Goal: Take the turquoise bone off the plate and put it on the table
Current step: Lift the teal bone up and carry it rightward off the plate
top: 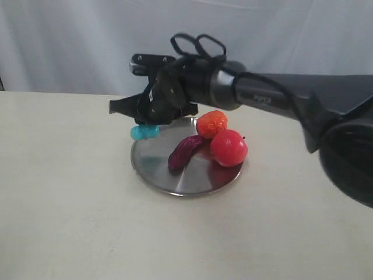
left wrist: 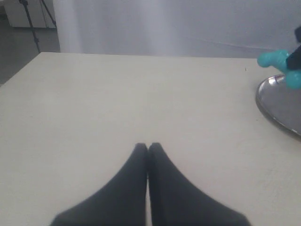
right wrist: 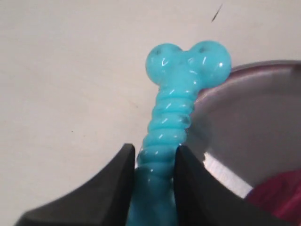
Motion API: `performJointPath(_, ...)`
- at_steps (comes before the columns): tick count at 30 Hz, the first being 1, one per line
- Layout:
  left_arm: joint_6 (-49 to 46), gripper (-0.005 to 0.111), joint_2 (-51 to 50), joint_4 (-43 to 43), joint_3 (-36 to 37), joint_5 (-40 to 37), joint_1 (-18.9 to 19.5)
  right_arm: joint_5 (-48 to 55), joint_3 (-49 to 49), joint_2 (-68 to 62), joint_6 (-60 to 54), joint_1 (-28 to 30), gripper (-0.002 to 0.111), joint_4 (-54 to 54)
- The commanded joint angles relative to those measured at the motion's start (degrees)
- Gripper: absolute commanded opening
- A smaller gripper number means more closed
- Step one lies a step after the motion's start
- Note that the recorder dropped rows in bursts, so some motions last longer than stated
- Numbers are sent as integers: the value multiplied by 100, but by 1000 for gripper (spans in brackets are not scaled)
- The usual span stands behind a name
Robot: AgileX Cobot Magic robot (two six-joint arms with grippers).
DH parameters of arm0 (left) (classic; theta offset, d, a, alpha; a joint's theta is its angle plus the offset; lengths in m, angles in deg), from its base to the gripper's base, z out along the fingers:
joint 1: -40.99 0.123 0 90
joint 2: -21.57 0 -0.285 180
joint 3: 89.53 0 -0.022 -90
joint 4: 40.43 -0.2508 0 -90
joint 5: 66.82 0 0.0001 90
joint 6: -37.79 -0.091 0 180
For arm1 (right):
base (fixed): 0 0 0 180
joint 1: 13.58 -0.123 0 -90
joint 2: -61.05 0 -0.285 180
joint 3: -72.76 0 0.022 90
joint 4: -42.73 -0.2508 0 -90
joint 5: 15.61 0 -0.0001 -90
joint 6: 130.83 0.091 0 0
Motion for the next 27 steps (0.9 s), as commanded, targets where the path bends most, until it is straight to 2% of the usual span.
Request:
performJointPath(1,24,0,7,8,15,31,-44,871,-20,819,-730,-27,0,68)
performJointPath(8,24,0,7,8,15,31,-44,2223,-20,2062,-1516,-27,0,174)
performJointPath(18,24,0,7,8,15,31,-44,3531,-20,3604,-1736,-16,0,1044)
performJointPath(24,24,0,7,8,15,31,-44,4086,-20,4231,-1814,-4,0,1667)
performJointPath(27,24,0,7,8,15,31,-44,4086,-20,4462,-1817,317,0,1549)
